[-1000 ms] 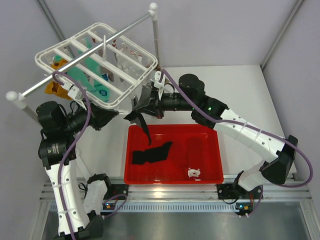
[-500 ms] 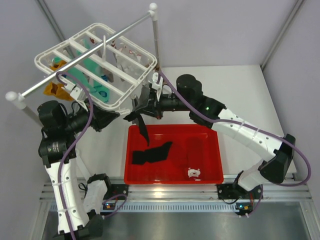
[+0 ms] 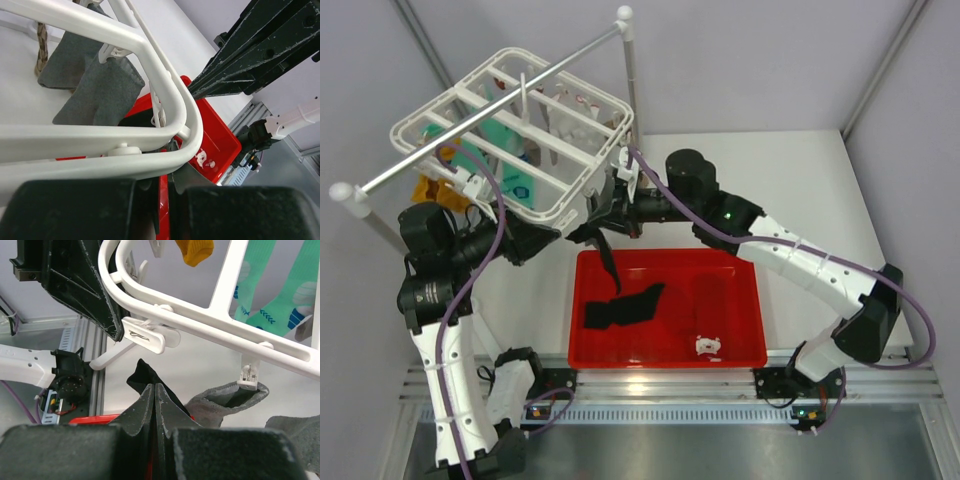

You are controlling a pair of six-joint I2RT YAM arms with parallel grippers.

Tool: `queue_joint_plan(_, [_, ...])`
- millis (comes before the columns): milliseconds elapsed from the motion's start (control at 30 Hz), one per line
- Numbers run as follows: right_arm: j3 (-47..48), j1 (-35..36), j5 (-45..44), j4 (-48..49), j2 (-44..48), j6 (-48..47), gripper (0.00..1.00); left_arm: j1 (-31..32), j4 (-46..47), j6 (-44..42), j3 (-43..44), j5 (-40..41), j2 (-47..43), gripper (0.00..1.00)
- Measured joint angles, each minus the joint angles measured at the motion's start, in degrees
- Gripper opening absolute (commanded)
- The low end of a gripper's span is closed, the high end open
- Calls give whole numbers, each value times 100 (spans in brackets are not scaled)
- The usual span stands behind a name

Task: Clip the socks to the hanger
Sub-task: Clamp the sock onto the hanger.

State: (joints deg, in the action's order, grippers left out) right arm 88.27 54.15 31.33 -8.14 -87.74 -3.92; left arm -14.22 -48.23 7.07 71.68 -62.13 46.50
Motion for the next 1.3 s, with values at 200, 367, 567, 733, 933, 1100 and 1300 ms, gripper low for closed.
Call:
queue_joint_plan(200, [107, -61, -118, 22, -11, 0, 0, 0, -7, 116, 15, 9, -22, 0])
queue_joint_plan(367, [315, -81, -254, 155, -9, 2, 0, 0, -4, 190, 44, 31, -22, 0])
queue_joint_plan(567, [367, -81, -334, 160, -9, -173, 0, 2, -4, 254, 87, 55, -24, 0])
queue_joint_plan(733, [417, -83, -341, 103, -11, -407, 0, 7, -9, 271, 131, 68, -22, 0])
queue_joint_plan(933, [719, -85, -306, 63, -11, -511, 0, 7, -68, 260, 162, 107, -20, 0])
queue_joint_plan(1100, [894, -83, -219, 57, -11, -511, 0, 7, -125, 229, 203, 133, 2, 0])
queue_joint_plan(1300, [903, -66, -26, -74, -22, -601, 0, 9, -160, 221, 247, 149, 17, 0])
